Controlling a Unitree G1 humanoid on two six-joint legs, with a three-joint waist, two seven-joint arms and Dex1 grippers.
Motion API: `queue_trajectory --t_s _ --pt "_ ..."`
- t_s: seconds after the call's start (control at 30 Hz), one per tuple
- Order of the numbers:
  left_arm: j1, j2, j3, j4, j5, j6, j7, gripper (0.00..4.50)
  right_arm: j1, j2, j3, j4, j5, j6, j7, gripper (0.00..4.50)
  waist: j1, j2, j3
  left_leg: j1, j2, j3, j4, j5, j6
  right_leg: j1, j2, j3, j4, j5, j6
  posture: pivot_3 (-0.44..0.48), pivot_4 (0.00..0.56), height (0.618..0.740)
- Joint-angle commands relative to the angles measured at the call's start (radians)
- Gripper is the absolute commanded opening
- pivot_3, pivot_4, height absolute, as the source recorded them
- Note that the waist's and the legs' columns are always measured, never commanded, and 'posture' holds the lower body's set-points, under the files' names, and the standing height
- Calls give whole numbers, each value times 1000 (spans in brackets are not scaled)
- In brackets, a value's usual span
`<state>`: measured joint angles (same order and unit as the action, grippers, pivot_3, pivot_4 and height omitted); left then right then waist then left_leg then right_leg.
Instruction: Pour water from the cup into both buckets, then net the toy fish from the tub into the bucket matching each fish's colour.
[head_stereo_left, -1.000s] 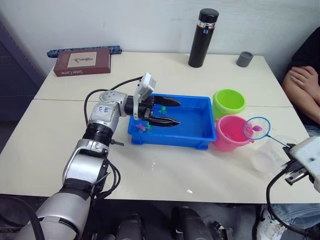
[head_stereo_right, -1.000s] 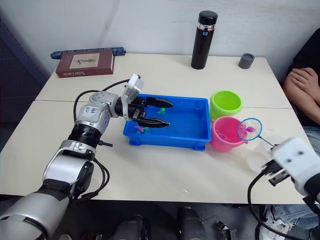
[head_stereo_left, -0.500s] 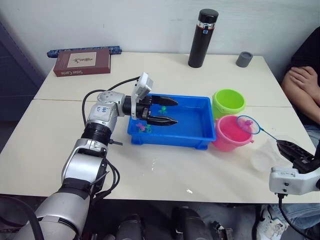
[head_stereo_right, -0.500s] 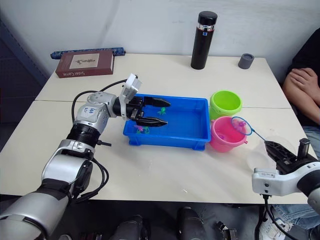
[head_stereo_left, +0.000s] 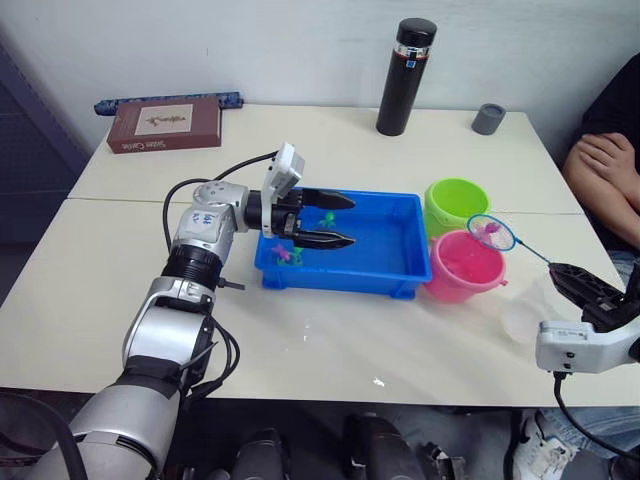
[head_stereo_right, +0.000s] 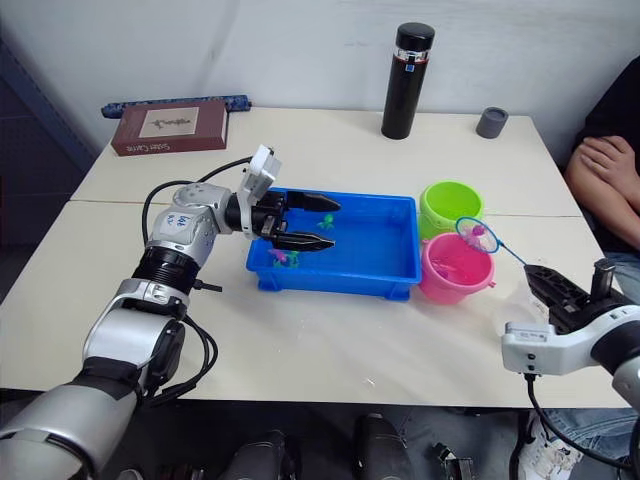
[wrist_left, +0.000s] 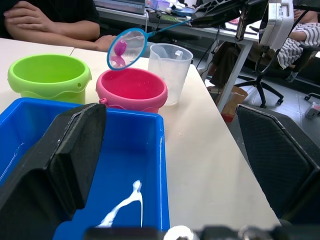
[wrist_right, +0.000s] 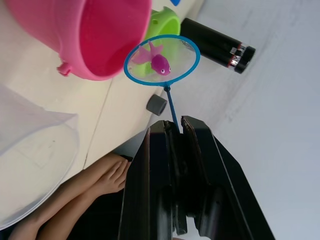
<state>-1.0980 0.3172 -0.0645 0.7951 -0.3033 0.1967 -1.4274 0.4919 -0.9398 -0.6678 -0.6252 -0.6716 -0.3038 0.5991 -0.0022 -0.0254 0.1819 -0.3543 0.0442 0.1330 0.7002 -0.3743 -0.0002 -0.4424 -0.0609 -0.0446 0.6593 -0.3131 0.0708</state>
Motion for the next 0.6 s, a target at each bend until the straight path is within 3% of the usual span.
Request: queue_trajectory --t_s 0.03,0.37,0.6 --pt "-28 2 17 -12 2 -13 6 4461 -8 13 -11 -10 -2 -20 9 0 0 0 0 0 0 0 0 0 0 0 0 0 0 0 0 0 150 740" --pt "-34 -3 24 -9 4 -14 15 4461 -107 44 -52 -6 8 53 34 0 -2 0 0 1 0 1 1 0 0 0 0 1 1 0 0 0 150 740" --pt "-38 -7 23 -6 5 -16 15 4461 -31 64 14 -37 17 -23 85 0 0 0 0 1 0 2 0 0 0 0 0 1 1 0 0 0 150 740"
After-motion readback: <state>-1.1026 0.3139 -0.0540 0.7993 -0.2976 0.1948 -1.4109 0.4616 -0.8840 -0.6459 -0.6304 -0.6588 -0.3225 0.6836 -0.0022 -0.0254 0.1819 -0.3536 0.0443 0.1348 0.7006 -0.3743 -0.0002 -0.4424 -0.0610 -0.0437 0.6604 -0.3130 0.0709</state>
